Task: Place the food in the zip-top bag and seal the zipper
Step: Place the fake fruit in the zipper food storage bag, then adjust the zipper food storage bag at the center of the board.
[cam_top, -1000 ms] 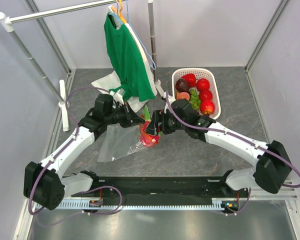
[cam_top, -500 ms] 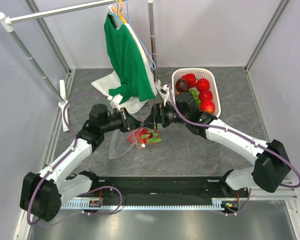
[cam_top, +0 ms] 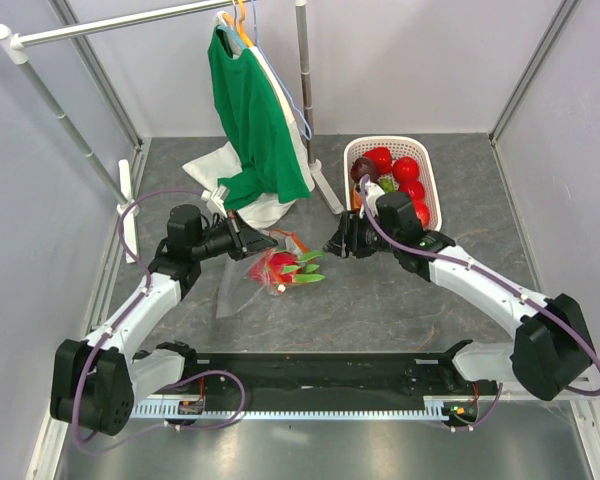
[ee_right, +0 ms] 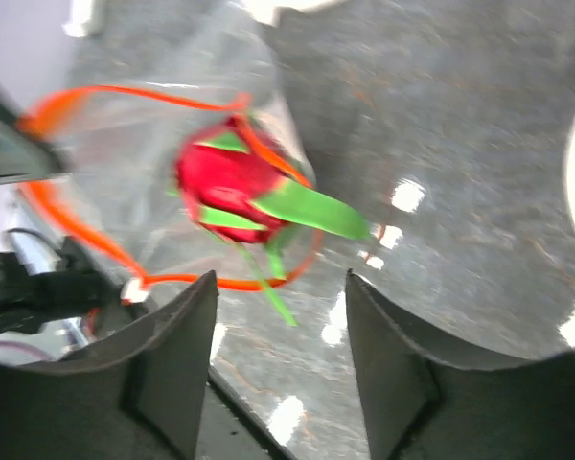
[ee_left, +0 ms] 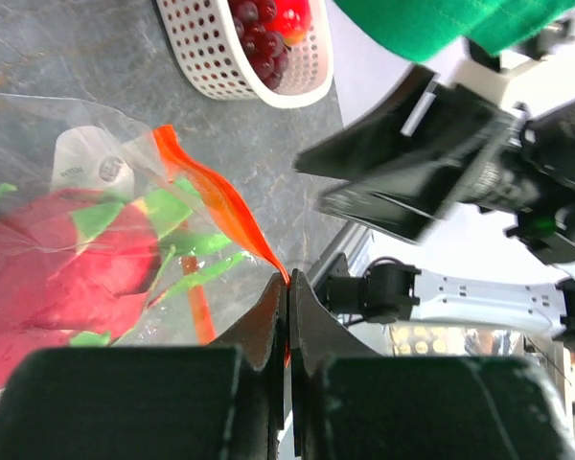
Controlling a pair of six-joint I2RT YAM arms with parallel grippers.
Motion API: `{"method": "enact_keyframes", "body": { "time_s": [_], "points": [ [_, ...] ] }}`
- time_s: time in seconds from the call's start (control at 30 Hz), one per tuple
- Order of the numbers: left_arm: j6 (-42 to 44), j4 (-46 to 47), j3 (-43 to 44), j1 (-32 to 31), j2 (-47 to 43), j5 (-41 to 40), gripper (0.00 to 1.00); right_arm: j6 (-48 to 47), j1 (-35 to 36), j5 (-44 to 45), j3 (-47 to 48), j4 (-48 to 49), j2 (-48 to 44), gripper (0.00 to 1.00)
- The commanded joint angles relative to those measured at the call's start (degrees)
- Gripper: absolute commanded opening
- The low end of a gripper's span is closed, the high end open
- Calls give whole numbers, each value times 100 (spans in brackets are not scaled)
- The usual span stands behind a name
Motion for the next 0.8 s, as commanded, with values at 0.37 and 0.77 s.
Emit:
{"method": "enact_keyframes", "body": {
  "time_s": [0.37, 0.77],
  "points": [
    [45, 45, 63, 31, -146, 479, 2, -789, 36, -17, -31, 1692, 1327, 49],
    [80, -26, 125, 31, -85, 470, 2, -957, 247, -360, 320, 2132, 2127, 49]
  ]
}}
